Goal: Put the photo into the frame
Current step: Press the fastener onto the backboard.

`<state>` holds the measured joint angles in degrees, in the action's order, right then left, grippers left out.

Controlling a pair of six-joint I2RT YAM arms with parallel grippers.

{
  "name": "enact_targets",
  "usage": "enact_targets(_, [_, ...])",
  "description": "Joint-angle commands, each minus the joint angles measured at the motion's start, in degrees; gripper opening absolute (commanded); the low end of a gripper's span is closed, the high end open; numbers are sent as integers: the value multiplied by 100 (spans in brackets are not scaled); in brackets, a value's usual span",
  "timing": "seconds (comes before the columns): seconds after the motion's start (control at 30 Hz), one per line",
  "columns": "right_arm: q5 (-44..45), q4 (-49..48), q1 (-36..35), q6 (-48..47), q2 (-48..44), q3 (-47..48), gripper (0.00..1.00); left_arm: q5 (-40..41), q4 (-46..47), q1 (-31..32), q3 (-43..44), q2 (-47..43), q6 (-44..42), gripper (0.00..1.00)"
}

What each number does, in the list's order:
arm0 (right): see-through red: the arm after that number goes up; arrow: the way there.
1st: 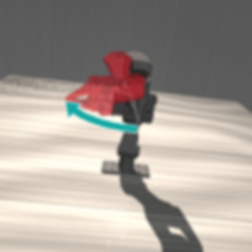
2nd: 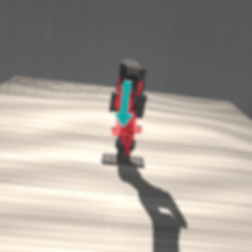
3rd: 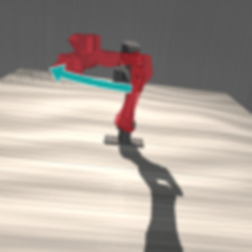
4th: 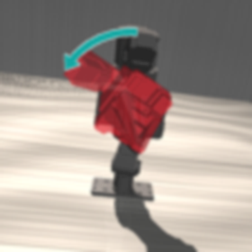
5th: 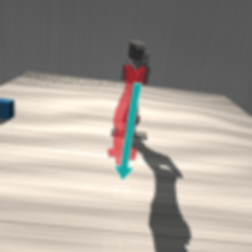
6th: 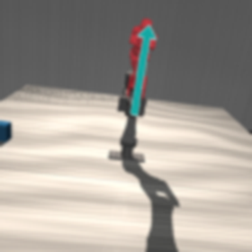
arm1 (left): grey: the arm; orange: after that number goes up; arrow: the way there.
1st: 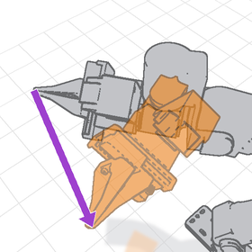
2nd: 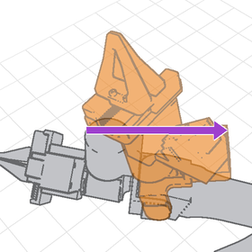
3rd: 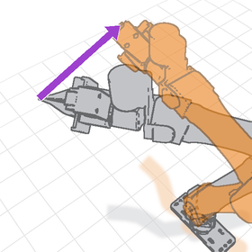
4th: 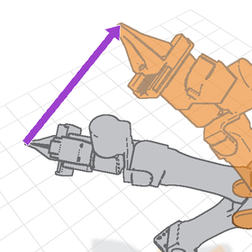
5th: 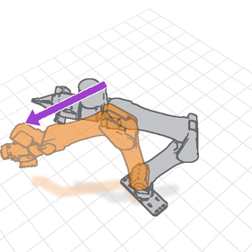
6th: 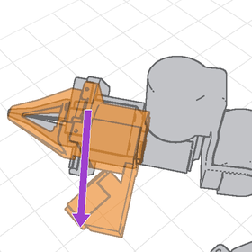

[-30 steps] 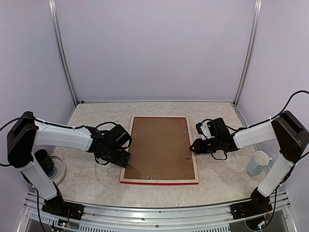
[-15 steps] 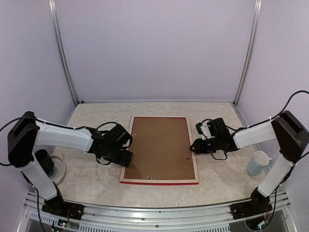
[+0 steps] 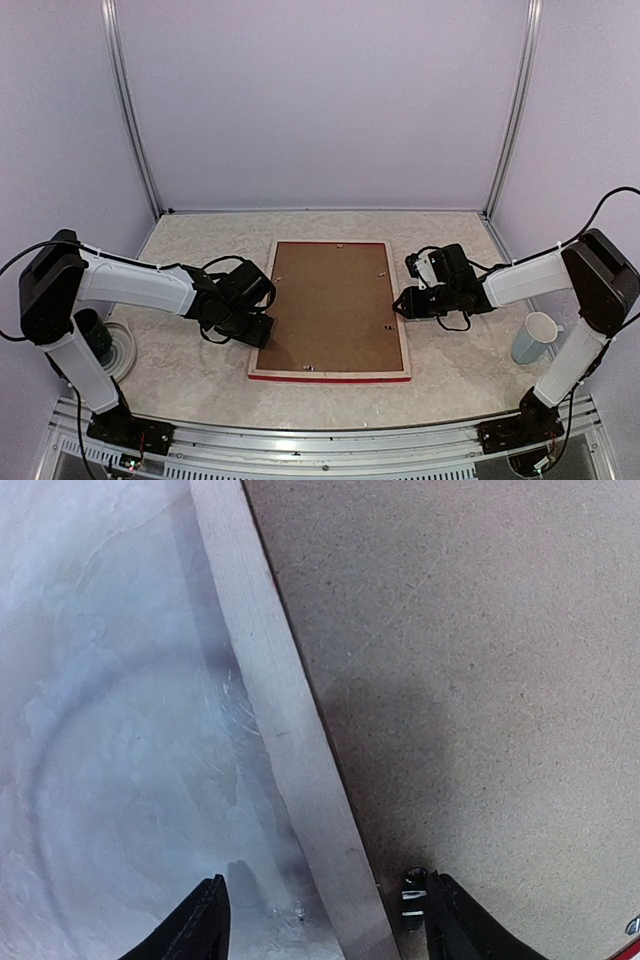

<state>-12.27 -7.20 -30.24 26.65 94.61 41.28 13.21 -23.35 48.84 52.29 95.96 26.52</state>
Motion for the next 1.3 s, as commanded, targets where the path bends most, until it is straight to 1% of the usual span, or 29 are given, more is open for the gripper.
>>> enact_targets(0.0, [-111,-1,-96,15,137,-120,26,67,-25,12,-82,69,-5,64])
enact_targets(0.1, [-101,-3,-95,14,125,-128,26,50,21,12,-112,96,-7,61])
enact_targets(0.3, [-92,8,-92,6,93,-137,26,-19,98,19,-179,159,14,48])
enact_targets(0.37, [-95,6,-91,6,97,-141,26,-24,116,20,-195,147,24,45])
enact_targets(0.57, [-118,-3,-91,6,110,-140,26,-66,146,38,-226,150,28,28])
enact_targets(0.67, [-122,-1,-96,5,110,-139,26,-39,132,59,-237,174,45,22])
enact_targets(0.73, [-118,-1,-92,6,111,-137,26,-34,129,72,-241,210,63,21])
enact_targets(0.83, [-117,7,-95,6,111,-133,26,-65,146,122,-281,225,108,24])
enact_targets(0.97, [-119,8,-94,7,102,-137,26,26,182,118,-359,187,165,22])
enact_targets(1.07, [-118,3,-96,7,109,-142,25,95,186,138,-352,202,218,16])
enact_targets(1.2, [-128,6,-98,-7,111,-137,25,211,148,189,-316,254,256,9])
enact_targets(1.27, [-128,8,-93,-2,111,-134,25,236,151,216,-312,280,281,1])
